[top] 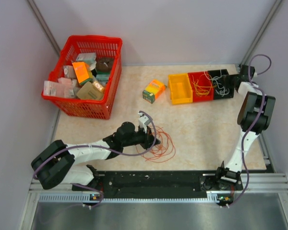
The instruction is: Untangle the cables
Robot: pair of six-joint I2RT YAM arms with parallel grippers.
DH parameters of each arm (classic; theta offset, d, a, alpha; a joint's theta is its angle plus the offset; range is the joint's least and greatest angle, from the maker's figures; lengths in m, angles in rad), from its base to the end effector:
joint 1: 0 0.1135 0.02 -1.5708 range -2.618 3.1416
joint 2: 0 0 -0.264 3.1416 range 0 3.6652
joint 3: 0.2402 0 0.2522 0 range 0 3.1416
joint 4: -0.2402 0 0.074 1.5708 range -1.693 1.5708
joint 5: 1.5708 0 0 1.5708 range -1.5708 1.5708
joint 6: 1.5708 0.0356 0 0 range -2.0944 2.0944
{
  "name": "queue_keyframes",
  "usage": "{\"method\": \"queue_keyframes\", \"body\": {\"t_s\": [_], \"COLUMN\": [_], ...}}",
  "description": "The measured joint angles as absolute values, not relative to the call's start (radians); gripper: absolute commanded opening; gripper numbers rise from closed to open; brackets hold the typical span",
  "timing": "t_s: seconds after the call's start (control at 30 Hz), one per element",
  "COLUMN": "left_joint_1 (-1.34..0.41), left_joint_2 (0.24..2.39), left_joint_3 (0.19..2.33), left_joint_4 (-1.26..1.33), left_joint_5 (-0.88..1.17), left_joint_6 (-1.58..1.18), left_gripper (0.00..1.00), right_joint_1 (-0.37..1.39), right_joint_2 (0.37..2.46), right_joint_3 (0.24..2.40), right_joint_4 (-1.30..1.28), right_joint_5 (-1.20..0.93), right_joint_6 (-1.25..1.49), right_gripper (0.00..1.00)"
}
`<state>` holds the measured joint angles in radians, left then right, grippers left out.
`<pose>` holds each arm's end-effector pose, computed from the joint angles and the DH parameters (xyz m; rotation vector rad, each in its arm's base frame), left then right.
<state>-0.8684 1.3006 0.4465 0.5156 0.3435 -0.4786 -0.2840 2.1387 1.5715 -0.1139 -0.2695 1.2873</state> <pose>0.1569 -0.2040 0.1869 0.6519 1.9862 -1.1977 0.4682 -0.1268 0.1869 1.5588 1.7733 0.8202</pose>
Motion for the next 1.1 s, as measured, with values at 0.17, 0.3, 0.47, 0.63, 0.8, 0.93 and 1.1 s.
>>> {"method": "queue_keyframes", "body": {"t_s": [0.17, 0.3, 0.47, 0.63, 0.8, 0.93, 1.1], "left_joint_1": [-0.868, -0.868, -0.868, -0.868, -0.868, -0.868, -0.868], "left_joint_2": [1.301, 1.301, 1.301, 1.301, 1.301, 1.301, 1.301], "left_joint_3": [0.446, 0.438, 0.434, 0.434, 0.434, 0.434, 0.434], "left_joint_4": [0.516, 0.517, 0.519, 0.522, 0.523, 0.523, 0.523], "left_joint_5": [0.343, 0.344, 0.344, 0.343, 0.343, 0.344, 0.344], "left_joint_6": [-0.477, -0.476, -0.476, -0.476, -0.476, -0.476, -0.476], "left_gripper": [0.0, 0.0, 0.0, 0.0, 0.0, 0.0, 0.0], "right_joint_1": [-0.284, -0.284, -0.284, -0.284, -0.284, -0.284, -0.276], "right_joint_2": [2.156, 2.164, 2.161, 2.161, 2.161, 2.164, 2.213], "right_joint_3": [1.588, 1.639, 1.656, 1.641, 1.636, 1.637, 1.679], "right_joint_4": [-0.12, -0.163, -0.162, -0.145, -0.12, -0.111, -0.104], "right_joint_5": [-0.279, -0.282, -0.295, -0.332, -0.346, -0.348, -0.344], "right_joint_6": [1.275, 1.214, 1.148, 1.137, 1.146, 1.171, 1.21], "right_gripper": [0.0, 0.0, 0.23, 0.39, 0.46, 0.47, 0.45]}}
